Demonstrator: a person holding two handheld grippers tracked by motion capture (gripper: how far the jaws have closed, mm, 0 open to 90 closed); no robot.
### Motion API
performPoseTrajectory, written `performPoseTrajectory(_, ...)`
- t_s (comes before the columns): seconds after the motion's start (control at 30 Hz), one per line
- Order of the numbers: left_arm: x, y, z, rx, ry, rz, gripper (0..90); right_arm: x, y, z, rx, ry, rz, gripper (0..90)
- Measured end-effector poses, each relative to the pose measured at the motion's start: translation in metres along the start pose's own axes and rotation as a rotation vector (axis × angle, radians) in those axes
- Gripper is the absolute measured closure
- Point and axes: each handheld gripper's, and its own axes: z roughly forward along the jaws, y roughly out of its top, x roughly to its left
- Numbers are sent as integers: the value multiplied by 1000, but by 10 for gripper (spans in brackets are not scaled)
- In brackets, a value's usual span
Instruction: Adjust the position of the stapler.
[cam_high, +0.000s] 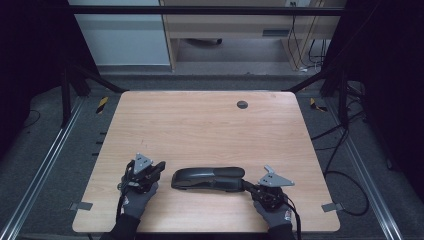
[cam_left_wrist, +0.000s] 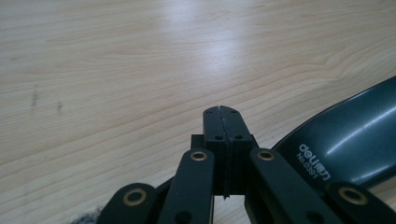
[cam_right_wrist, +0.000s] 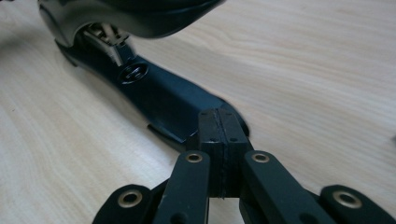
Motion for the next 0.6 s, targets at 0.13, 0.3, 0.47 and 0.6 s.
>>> performPoseTrajectory(0.13,-5,4,14,17,-14,1,899,6,-1,4,20,13,-13,900)
performPoseTrajectory(0.3,-15,4,29,46,-30,26,899,6,-1,6,22,6,-15,900)
performPoseTrajectory(0.47,-19,2,35,69,-50,41,899,5,-2,7,24,3,-13,900)
performPoseTrajectory(0.6,-20,1,36,73,-55,43,899,6,-2,7,27,5,-13,900)
